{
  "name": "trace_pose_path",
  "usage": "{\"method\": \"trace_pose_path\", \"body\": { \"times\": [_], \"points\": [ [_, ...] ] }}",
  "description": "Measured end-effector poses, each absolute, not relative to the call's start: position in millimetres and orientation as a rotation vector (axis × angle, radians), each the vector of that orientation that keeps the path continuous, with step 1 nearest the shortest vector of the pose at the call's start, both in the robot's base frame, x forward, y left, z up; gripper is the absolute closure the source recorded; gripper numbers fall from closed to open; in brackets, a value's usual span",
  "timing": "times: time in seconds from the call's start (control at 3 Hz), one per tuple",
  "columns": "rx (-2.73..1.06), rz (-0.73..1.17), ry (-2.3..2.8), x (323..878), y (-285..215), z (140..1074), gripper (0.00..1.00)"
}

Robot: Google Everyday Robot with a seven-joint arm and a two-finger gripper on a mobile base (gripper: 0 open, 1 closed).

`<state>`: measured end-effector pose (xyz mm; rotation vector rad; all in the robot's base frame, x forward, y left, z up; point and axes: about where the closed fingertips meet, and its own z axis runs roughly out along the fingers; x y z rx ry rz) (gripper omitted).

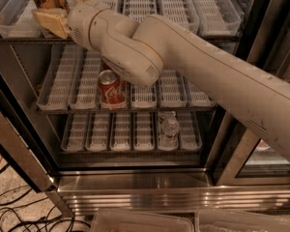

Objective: Pick orange can from top shelf of fridge

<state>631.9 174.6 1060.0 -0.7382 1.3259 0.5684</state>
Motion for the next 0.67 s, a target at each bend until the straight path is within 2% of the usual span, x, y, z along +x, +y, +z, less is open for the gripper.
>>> {"method": "trace_pose_path", "body": {
  "times": [0.67],
  "points": [
    [-0.74,0.595,1.322,628.8,184.2,1063.4,0.3]
  ]
}}
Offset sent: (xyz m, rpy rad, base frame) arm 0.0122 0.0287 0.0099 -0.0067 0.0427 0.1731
